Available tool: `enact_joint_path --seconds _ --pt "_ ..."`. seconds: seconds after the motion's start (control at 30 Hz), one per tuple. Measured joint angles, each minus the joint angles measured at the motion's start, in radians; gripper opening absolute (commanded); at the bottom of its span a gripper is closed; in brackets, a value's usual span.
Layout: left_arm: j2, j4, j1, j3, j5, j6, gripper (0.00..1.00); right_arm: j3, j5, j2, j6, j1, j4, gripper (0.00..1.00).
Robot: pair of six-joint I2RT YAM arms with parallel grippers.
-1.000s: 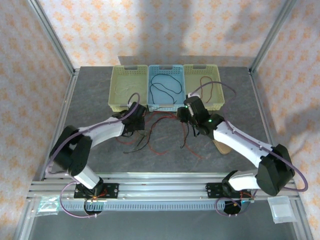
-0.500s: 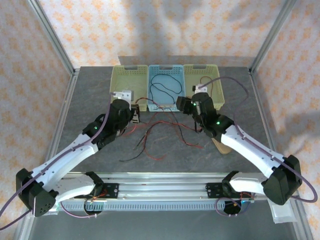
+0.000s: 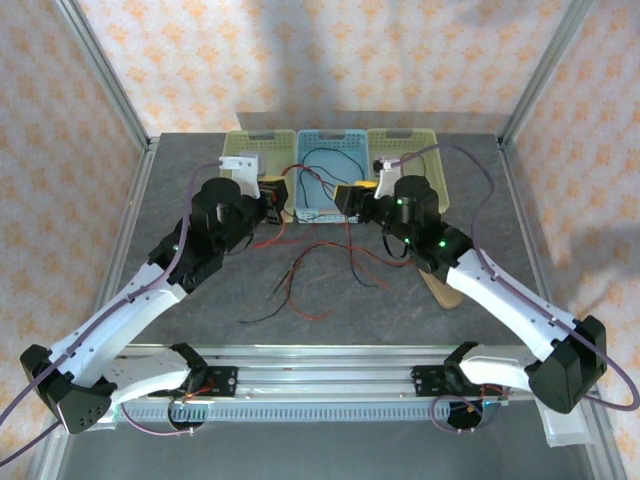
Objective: Untangle the cables
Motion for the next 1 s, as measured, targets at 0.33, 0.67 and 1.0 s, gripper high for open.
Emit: enact_joint_path --seconds 0.33,0.67,1.0 --pt "0.006 0.042 0.0 0.002 0.075 -0.022 0.0 0.001 -0.33 0.04 -0.075 0.005 0.044 0.55" --pt "0.006 0.045 0.0 0.002 0.116 -0.022 0.0 0.101 -0.355 0.101 -0.194 0.098 -0.025 0.56" --pt "0.006 0.045 0.0 0.002 0.123 -0.021 0.0 0.17 -0.365 0.129 -0.24 0.102 -0.116 0.56"
